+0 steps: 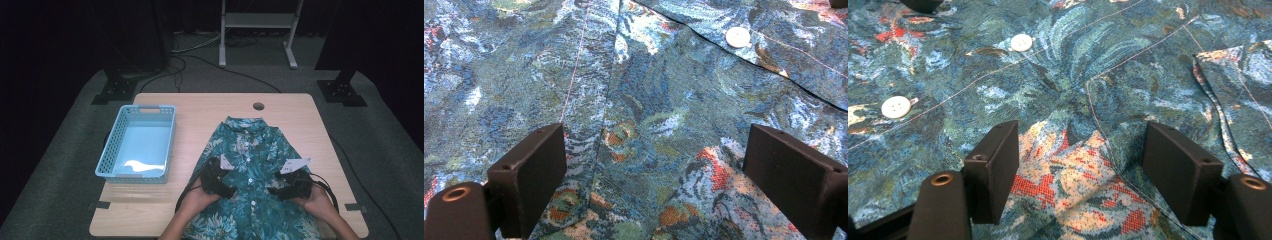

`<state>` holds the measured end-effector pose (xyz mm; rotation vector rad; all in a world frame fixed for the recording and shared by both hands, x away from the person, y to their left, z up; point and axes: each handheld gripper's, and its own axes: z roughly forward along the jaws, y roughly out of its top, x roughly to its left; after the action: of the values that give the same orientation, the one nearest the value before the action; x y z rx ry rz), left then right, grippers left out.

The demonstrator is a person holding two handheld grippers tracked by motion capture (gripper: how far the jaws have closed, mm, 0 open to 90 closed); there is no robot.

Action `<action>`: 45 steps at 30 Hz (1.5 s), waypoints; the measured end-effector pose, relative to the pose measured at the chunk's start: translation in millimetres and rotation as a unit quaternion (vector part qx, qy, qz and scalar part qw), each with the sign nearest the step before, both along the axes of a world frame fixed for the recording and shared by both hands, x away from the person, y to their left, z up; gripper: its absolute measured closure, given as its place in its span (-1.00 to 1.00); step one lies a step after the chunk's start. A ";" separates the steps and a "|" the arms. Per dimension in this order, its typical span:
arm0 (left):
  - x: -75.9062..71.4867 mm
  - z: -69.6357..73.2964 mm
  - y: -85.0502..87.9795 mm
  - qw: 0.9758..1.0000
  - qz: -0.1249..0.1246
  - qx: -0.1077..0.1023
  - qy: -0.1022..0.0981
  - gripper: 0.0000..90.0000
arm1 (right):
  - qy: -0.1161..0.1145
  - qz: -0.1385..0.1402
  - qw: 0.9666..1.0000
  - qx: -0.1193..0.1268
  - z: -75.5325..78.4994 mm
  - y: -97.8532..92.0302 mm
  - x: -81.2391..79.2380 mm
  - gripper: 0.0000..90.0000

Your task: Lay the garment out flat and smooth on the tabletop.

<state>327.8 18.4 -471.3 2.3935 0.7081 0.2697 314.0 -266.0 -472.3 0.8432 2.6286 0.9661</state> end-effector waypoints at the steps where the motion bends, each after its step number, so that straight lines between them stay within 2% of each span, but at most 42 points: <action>1: -2.3 0.0 0.7 1.000 -0.001 0.000 0.000 -0.79 | 0.001 0.001 1.000 0.000 0.1 0.5 -3.2 -0.32; 5: -12.4 -0.4 3.4 1.000 -0.008 -0.001 -0.001 -0.79 | 0.002 0.011 1.000 -0.002 0.2 1.1 -13.6 -0.32; 12: -33.2 -3.4 13.0 1.000 -0.015 -0.019 -0.010 -0.79 | 0.000 0.031 1.000 0.005 -1.1 -0.9 -36.7 -0.32; 18: -44.4 -2.1 15.7 1.000 -0.025 -0.012 -0.010 -0.78 | -0.001 0.042 0.999 0.005 -1.3 -3.9 -48.6 -0.32; 20: -45.5 -0.4 14.6 0.999 -0.032 -0.014 -0.028 -0.75 | 0.010 0.044 0.999 -0.012 2.1 -2.6 -48.2 -0.31; 21: -43.6 1.6 13.6 0.999 -0.032 -0.016 -0.034 -0.74 | 0.013 0.048 0.998 -0.023 4.9 -1.5 -47.0 -0.30; 24: -33.0 7.3 8.9 0.998 -0.033 -0.032 -0.042 -0.75 | -0.001 0.043 0.999 -0.008 12.3 -4.8 -38.9 -0.28; 27: -13.3 9.5 1.2 0.998 -0.033 -0.033 -0.044 -0.76 | -0.005 0.022 1.000 0.001 19.6 -12.3 -15.4 -0.22; 30: 4.0 7.8 -4.0 0.998 -0.033 -0.030 -0.038 -0.76 | -0.007 0.005 1.000 0.007 22.9 -18.4 7.0 -0.14; 32: 15.1 4.8 -6.8 0.999 -0.031 -0.024 -0.033 -0.76 | -0.009 -0.012 1.000 0.003 21.7 -22.5 23.3 -0.09; 35: 24.8 0.5 -7.4 0.999 -0.029 -0.019 -0.027 -0.76 | -0.001 -0.028 1.000 0.002 16.1 -26.7 39.0 0.00; 40: 27.1 -3.8 -5.0 0.999 -0.031 -0.025 -0.017 -0.77 | 0.011 -0.028 1.000 -0.005 6.6 -27.4 44.7 0.07; 45: 20.9 -4.3 -2.4 0.999 -0.032 -0.027 -0.017 -0.77 | 0.016 -0.023 1.000 0.007 3.9 -28.3 39.8 0.04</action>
<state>348.8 15.9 -475.6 2.3504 0.6147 0.2610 353.8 -294.4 -468.4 0.9263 2.6192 0.9671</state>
